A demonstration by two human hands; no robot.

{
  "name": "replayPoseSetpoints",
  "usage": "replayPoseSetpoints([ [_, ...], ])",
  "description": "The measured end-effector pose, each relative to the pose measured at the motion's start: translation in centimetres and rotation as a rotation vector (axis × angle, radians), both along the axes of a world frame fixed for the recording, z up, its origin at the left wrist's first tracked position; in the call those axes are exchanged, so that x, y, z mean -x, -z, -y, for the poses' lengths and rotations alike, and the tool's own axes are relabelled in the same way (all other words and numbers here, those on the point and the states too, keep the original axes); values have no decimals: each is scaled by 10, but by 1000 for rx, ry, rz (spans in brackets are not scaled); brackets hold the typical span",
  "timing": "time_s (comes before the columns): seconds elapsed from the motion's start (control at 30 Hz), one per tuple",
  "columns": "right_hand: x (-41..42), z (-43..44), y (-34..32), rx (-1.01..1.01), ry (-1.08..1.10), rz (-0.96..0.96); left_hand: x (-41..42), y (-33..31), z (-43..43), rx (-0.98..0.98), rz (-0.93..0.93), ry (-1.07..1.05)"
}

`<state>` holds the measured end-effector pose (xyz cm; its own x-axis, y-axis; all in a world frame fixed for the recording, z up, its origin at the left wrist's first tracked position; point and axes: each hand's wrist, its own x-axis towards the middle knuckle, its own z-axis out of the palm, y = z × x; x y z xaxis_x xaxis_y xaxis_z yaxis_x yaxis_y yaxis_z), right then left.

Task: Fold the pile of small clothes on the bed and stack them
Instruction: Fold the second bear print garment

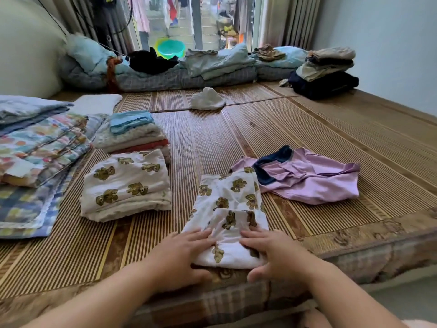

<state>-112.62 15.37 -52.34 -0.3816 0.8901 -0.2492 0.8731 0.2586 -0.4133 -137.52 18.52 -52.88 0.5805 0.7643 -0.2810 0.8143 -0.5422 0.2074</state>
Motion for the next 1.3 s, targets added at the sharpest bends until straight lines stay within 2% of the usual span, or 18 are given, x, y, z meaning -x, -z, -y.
replayPoseSetpoints([
  [0.23, -22, 3, 5, 51, 116, -204, 27, 10, -17, -25, 180, 0],
  [0.3, -23, 6, 0, 110, 204, -322, 32, 9, -15, 0, 276, -66],
  [0.37, -23, 8, -9, 139, 245, -358, 36, 3, -9, 24, 329, -114],
  [0.47, -19, 9, -21, 187, 222, -345, 40, -8, 2, 24, 296, -69],
  [0.53, -16, 8, -23, 232, 235, -303, 36, -13, 10, 24, 207, -34],
  [0.6, -14, 6, -23, 269, 256, -266, 29, -10, 16, -22, 91, -18],
  [0.67, -16, 4, -21, 289, 261, -278, 22, -2, 16, -89, 74, -33],
  [0.77, -21, 1, -21, 319, 247, -330, 23, 8, 11, -121, 247, -127],
  [0.93, -31, -4, -35, 349, 209, -449, 23, 3, 6, 103, 609, -291],
  [1.07, -35, -11, -48, 345, 197, -749, 14, -16, -1, 276, 921, -323],
  [1.17, -24, -28, -50, 294, 343, -904, 2, -34, -13, 245, 1007, -479],
  [1.3, -1, -64, -28, 162, 691, -931, -14, -30, -49, 318, 1020, -778],
])
